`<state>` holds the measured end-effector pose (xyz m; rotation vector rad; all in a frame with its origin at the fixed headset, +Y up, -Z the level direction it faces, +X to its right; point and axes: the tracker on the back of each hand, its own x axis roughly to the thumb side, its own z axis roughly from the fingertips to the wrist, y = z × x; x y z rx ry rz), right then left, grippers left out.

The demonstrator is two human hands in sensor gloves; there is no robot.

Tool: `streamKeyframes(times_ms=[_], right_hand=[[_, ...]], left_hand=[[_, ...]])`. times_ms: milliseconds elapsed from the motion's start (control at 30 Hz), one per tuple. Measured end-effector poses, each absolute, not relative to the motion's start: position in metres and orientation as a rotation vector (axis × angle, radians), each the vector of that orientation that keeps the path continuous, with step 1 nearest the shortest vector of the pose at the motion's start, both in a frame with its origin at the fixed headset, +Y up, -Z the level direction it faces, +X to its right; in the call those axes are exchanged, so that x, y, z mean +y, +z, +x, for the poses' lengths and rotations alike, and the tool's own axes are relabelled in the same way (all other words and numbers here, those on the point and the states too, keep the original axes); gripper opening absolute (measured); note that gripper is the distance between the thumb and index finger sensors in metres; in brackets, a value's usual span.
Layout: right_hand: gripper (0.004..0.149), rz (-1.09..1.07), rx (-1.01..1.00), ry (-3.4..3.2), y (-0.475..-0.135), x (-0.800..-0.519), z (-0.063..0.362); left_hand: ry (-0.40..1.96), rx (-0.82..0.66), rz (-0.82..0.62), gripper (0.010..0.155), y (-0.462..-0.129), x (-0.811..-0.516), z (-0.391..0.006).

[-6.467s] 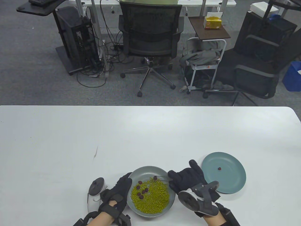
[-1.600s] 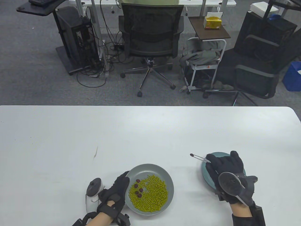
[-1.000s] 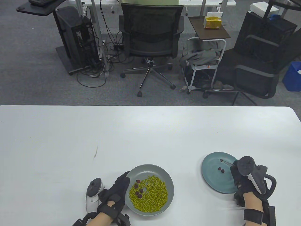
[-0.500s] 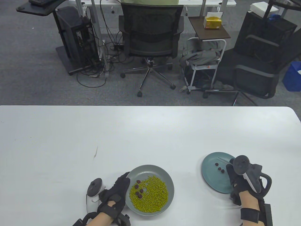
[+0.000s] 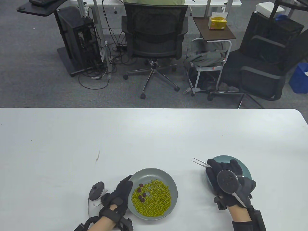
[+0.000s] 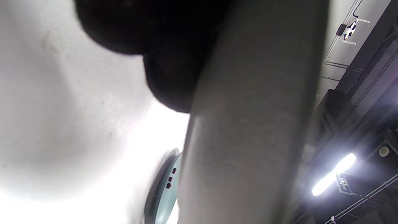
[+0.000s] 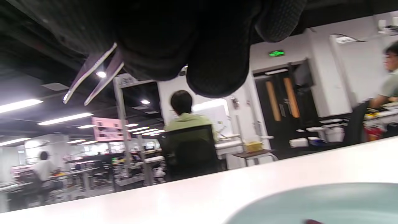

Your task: Pick cranberries with tweezers into plate

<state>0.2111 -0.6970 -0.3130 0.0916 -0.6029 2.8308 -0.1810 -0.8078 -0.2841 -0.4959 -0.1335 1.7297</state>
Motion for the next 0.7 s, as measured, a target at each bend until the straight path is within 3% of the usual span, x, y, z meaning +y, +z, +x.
streamKeyframes(times_ms=[400, 600, 700], right_hand=[[0.048, 0.63, -0.668, 2.778, -0.284, -0.706, 0.125], [0.048, 0.86, -0.751, 2.786, -0.265, -0.703, 0.102], [0.047, 0.902, -0.677, 2.699, -0.262, -0.705, 0.097]], left_hand=[[1.709, -0.117, -0.505, 0.061, -0.285, -0.81, -0.179], [1.706, -0.121, -0.5, 0.061, -0.285, -0.81, -0.179], [1.706, -0.129, -0.509, 0.06, -0.285, -0.811, -0.177]])
